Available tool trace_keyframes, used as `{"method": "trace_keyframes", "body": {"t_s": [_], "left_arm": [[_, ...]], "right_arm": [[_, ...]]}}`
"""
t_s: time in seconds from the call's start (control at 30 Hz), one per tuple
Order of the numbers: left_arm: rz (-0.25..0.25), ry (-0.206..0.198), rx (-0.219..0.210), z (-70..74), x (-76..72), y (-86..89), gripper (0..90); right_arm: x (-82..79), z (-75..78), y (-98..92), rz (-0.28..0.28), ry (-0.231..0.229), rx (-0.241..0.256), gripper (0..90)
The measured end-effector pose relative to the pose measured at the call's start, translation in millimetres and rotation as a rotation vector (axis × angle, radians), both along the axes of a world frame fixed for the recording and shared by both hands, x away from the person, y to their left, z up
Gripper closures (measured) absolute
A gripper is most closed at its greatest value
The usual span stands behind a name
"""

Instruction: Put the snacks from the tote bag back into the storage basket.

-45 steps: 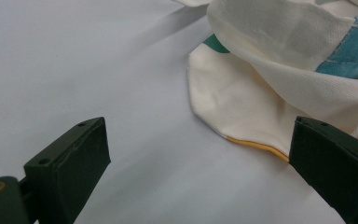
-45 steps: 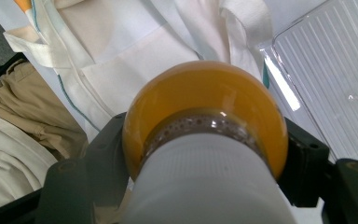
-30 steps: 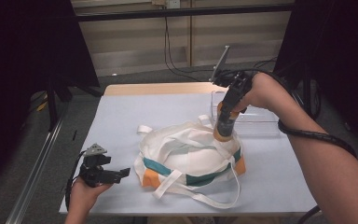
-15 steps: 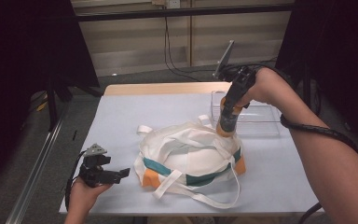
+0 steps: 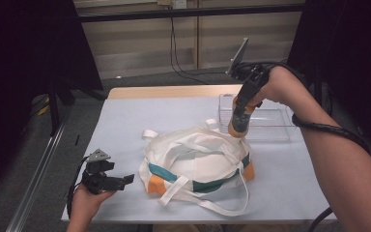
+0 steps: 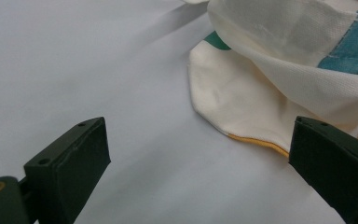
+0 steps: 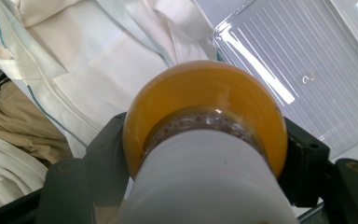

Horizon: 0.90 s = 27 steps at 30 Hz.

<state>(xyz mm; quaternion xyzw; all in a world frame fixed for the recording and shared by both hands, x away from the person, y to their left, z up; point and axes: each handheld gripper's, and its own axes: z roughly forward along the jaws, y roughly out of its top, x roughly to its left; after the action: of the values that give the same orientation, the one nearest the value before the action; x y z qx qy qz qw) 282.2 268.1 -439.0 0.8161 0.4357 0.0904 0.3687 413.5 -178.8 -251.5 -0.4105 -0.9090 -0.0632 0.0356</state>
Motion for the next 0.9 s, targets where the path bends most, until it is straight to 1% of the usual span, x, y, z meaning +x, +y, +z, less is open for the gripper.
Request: {"method": "trace_keyframes", "body": {"t_s": [0.07,0.1,0.13,0.17,0.27,0.3,0.43,0.53,0.57,0.63,0.67,0.77,0.83,0.87,0.9], "left_arm": [[-0.001,-0.002,0.000,-0.3,0.0,-0.5,4.8],[-0.008,0.001,0.013,0.4,0.2,-0.1,4.8],[-0.002,-0.001,0.008,0.2,0.1,-0.6,4.8],[0.000,-0.002,0.006,0.2,0.0,-0.8,4.8],[-0.004,0.003,0.006,0.5,-0.3,-0.7,4.8],[-0.005,0.002,0.004,0.3,-0.5,-0.4,4.8],[-0.001,0.003,0.001,0.0,-0.6,-0.6,4.8],[0.000,0.002,-0.001,0.1,-0.9,-0.8,4.8],[-0.002,0.003,0.008,0.3,-0.9,-0.8,4.8],[-0.011,0.001,0.015,0.4,-0.7,-0.2,4.8],[-0.008,-0.001,0.016,0.2,-0.9,-0.5,4.8],[-0.010,0.001,0.013,0.5,-1.1,-0.4,4.8],[0.000,0.000,0.004,0.1,-1.4,-1.1,4.8],[-0.002,0.002,0.007,-0.2,-1.3,-1.2,4.8],[-0.015,0.000,0.019,0.1,-0.9,-0.3,4.8]], "right_arm": [[0.9,0.1,-1.1,-0.001,-0.003,-0.001,30.2],[2.4,1.0,-2.5,-0.009,-0.005,-0.010,30.2],[3.1,1.5,-2.7,-0.023,-0.001,-0.007,30.2],[4.0,1.6,-3.6,-0.025,0.001,-0.008,30.2],[6.6,0.7,-6.1,-0.023,-0.009,-0.010,30.2],[7.3,0.6,-6.1,-0.031,-0.005,-0.010,30.2],[9.6,-0.2,-7.6,-0.026,-0.009,-0.014,30.2],[11.5,0.3,-8.1,-0.034,-0.006,-0.011,30.2],[12.8,0.4,-8.4,-0.039,-0.009,-0.016,30.2],[13.3,0.3,-8.5,-0.038,-0.009,-0.016,30.2],[14.0,0.1,-8.9,-0.040,-0.009,-0.015,30.2],[16.5,-0.8,-10.2,-0.041,-0.009,-0.013,30.2],[17.6,-1.0,-10.7,-0.043,-0.010,-0.018,30.2],[18.3,-0.9,-11.0,-0.046,-0.007,-0.018,30.2],[19.0,-1.2,-11.7,-0.044,-0.012,-0.018,30.2]]}}
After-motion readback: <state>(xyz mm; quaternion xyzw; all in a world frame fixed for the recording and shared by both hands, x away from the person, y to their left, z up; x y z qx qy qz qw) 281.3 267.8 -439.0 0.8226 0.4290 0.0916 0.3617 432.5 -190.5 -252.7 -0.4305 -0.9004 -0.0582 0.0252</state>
